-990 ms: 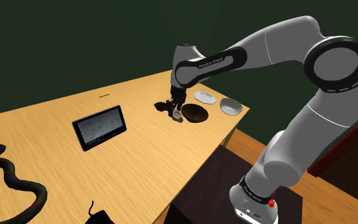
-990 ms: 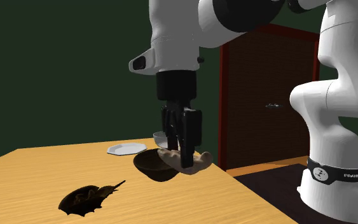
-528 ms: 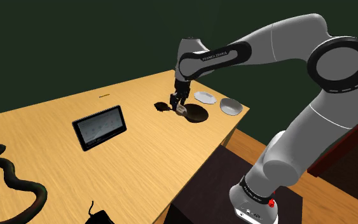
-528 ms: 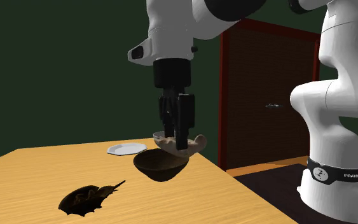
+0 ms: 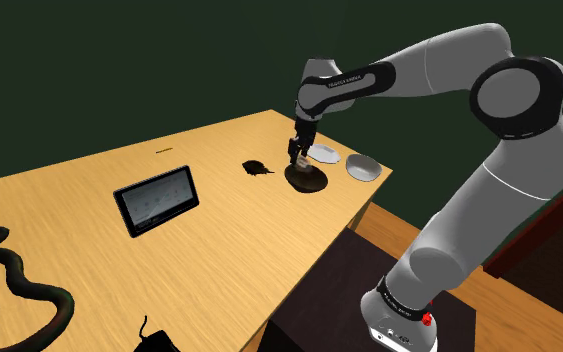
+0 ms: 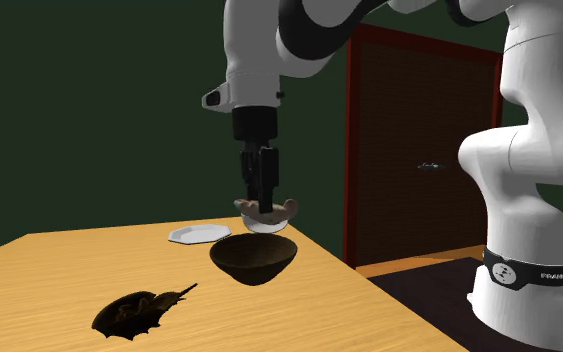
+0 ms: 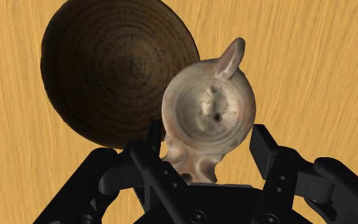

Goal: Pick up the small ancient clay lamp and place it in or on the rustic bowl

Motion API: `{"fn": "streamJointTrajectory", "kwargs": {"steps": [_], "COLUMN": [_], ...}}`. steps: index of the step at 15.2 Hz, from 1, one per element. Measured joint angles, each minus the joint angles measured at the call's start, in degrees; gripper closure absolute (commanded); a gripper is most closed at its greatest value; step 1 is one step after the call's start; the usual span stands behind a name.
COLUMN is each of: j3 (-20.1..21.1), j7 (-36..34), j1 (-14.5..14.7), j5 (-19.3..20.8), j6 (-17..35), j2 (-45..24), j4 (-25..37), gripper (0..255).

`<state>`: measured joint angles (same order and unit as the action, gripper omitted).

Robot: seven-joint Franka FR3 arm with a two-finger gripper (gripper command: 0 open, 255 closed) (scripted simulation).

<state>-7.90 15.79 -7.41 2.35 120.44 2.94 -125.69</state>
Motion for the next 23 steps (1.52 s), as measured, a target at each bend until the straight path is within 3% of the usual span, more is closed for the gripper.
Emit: {"fn": "streamJointTrajectory", "kwargs": {"steps": [6,23], "j3": [-4.26,-4.55], "j7": [8.48,10.11], "j1": [-4.04,-4.64], "j5": [-0.3,-1.8], "j6": [-0.65,9.81], "j2": [-3.77,-10.28], "j4": [4.62,0.55], "gripper": [255,255]}}
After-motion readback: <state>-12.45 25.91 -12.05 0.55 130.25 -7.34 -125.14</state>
